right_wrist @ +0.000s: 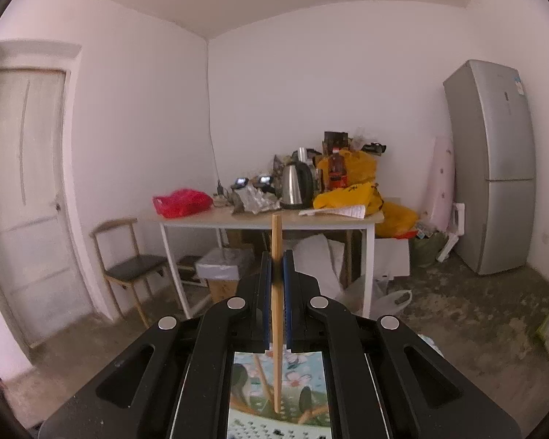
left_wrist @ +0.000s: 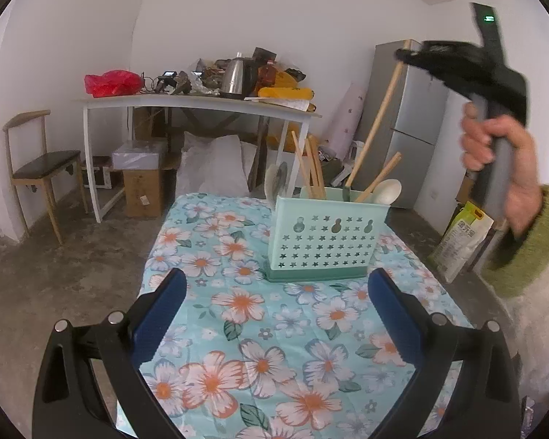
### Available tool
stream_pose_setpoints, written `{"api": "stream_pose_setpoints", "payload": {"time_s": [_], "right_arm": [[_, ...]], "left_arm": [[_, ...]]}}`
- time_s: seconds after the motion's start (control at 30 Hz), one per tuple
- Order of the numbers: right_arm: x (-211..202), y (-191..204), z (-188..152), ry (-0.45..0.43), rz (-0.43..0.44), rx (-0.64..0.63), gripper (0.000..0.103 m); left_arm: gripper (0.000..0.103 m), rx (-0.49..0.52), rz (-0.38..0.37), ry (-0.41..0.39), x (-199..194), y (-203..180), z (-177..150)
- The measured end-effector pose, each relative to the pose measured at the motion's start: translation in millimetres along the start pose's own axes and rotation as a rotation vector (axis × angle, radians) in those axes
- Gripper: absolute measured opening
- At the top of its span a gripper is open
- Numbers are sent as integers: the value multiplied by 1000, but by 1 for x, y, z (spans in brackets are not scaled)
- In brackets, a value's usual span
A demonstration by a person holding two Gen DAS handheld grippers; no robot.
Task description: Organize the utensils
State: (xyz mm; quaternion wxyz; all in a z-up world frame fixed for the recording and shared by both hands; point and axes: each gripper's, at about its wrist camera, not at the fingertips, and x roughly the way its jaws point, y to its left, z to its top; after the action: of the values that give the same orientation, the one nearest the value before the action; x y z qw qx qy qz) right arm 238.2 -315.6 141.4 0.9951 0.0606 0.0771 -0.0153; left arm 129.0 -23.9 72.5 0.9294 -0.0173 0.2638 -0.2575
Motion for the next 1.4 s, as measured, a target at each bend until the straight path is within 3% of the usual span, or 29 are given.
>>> {"api": "stream_pose_setpoints", "payload": {"time_s": [0.3,0.33,0.4,0.7,0.83,1.2,1.4], "right_arm": [[28,18,-54,128,6,-57,7],[23,18,-59,134,12,-51,9],[13,17,-62,131,14,-41,26],[-54,0,-60,51,40,83,40],[-85,-4,-70,55,32,124,48],[-94,10,-142,329,-128,135,78],[-97,9,-164,403,-195,119,88]], "left_arm": [[97,-9,5,1,2,3,-1],[97,-8,5,-1,2,2,-1],[97,-5,4,-2,2,2,-1],[97,0,-1,-5,3,-2,2],[97,3,10,-1,3,-5,4],[97,32,62,58,12,-21,4],[97,33,145,70,16,-24,3]]}}
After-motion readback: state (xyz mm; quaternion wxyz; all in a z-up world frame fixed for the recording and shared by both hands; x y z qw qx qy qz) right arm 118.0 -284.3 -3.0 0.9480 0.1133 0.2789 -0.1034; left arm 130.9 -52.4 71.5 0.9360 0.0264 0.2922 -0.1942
